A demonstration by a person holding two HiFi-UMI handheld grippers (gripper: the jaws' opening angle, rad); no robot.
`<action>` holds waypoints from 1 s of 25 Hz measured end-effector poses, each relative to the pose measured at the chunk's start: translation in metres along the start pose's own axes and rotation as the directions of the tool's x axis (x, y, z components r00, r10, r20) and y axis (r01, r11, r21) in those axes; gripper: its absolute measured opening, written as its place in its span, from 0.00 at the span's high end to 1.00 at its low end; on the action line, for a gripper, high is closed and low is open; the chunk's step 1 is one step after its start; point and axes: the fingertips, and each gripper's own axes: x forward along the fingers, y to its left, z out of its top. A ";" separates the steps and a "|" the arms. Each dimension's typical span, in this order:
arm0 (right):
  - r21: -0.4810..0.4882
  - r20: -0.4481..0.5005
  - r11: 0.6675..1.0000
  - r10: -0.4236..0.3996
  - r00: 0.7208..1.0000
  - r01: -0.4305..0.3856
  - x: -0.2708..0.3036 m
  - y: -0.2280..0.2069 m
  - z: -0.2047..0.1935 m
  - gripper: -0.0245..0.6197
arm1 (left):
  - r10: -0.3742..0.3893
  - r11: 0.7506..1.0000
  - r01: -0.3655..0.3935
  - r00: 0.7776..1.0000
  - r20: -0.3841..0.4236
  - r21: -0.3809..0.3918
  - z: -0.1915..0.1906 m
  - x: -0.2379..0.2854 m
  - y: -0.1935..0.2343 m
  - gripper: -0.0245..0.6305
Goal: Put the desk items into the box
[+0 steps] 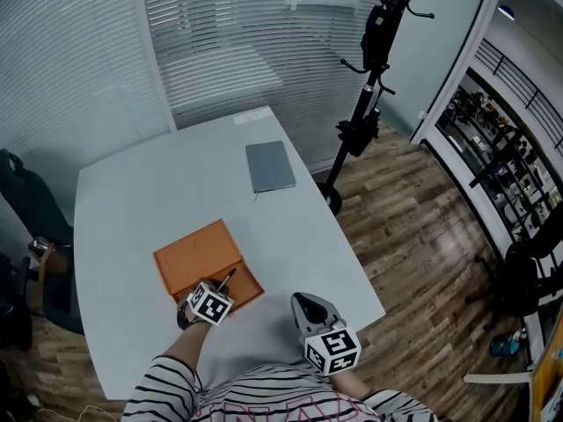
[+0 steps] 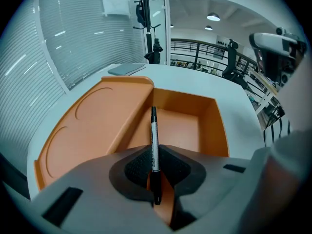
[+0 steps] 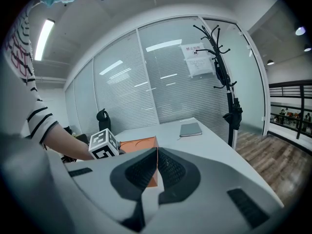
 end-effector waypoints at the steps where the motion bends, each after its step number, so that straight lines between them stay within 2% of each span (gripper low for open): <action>1: 0.001 -0.001 1.000 -0.001 1.000 0.001 0.000 -0.001 0.000 0.92 | -0.003 1.000 0.003 1.000 -0.003 -0.006 0.000 0.001 -0.001 0.87; 9: 0.006 -0.002 1.000 -0.006 1.000 0.006 0.001 -0.009 -0.001 0.92 | 0.005 1.000 -0.005 1.000 0.001 -0.027 0.000 0.006 0.001 0.87; 25: 0.009 0.005 1.000 -0.009 1.000 0.009 -0.003 -0.013 0.000 0.92 | 0.022 1.000 -0.022 1.000 0.013 0.007 0.000 0.003 0.002 0.87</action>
